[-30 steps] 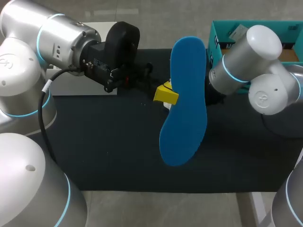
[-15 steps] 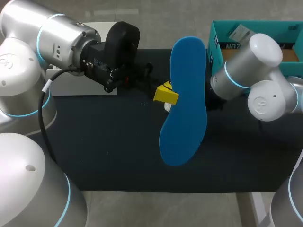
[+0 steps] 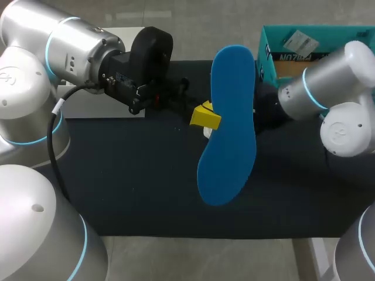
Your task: Take the shoe out of the shoebox, open the shoe tongue, remove and reinsert the insole, then place the shoe into the shoebox
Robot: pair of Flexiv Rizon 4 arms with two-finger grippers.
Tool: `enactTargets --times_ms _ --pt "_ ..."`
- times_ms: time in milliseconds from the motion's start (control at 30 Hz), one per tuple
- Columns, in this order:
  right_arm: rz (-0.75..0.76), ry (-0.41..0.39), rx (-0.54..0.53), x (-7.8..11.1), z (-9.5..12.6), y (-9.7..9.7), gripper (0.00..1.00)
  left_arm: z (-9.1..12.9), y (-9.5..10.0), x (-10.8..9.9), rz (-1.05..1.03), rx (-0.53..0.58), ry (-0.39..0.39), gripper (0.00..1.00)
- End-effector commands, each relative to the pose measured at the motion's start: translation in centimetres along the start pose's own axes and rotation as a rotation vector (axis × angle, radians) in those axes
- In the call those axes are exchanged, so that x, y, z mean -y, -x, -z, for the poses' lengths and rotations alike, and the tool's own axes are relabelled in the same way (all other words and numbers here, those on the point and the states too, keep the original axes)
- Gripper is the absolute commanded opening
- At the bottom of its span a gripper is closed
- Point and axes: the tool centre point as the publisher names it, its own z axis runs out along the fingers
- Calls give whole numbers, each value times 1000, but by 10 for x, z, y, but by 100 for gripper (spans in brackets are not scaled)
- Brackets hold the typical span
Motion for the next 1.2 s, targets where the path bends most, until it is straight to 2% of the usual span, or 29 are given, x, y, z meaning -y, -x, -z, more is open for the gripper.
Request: enactTargets --times_ms 33,567,700,900,1033,1133,1200 --pt "48 4 -104 3 24 7 100 -1 1 0 0 -2 0 0" --pt "48 4 -104 3 24 7 100 -1 1 0 0 -2 0 0" --pt "-236 79 -393 -11 45 -7 100 -1 1 0 0 -2 0 0" --pt "-403 133 -668 -32 96 -36 100 -1 1 0 0 -2 0 0" --pt "-475 149 -796 -46 129 -50 100 -1 1 0 0 -2 0 0" --pt "-513 151 -832 -54 154 -62 100 -1 1 0 0 -2 0 0" --pt "-554 147 -892 -60 174 -70 100 -1 1 0 0 -2 0 0"
